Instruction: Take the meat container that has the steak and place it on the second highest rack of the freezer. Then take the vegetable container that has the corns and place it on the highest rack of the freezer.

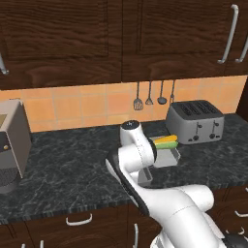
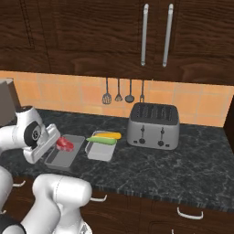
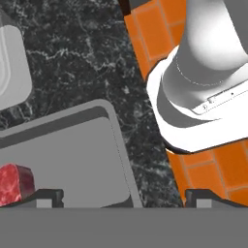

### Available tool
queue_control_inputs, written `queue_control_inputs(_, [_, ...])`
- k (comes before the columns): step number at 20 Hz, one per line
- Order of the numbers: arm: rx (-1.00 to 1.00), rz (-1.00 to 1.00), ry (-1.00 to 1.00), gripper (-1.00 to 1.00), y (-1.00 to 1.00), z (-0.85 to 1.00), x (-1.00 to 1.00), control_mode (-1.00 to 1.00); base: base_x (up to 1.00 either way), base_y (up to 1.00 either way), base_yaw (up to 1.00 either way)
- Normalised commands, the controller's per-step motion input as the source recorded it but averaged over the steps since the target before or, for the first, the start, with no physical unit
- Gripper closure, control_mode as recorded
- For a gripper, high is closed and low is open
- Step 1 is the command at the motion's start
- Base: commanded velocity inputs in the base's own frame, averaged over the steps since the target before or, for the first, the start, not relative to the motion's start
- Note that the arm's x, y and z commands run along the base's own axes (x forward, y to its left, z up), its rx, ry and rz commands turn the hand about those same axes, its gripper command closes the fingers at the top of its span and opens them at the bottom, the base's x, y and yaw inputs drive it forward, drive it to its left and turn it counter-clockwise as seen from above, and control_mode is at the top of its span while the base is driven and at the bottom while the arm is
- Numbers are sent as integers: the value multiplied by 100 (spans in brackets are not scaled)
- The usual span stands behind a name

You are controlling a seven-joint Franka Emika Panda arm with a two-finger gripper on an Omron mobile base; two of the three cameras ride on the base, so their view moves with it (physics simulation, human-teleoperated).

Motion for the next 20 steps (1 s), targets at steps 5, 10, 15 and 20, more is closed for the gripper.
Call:
queue_control_inputs(5, [0, 1, -1, -100, -22, -39, 0, -100, 0, 0, 0])
queue_control_inputs(10, [0, 0, -2, -100, -4, -47, 0, -100, 0, 0, 0])
queue_control_inputs(15, [0, 0, -1, -100, 0, -30, 14, -100, 0, 0, 0])
queue_control_inputs(20, [0, 0, 0, -100, 0, -24, 21, -100, 0, 0, 0])
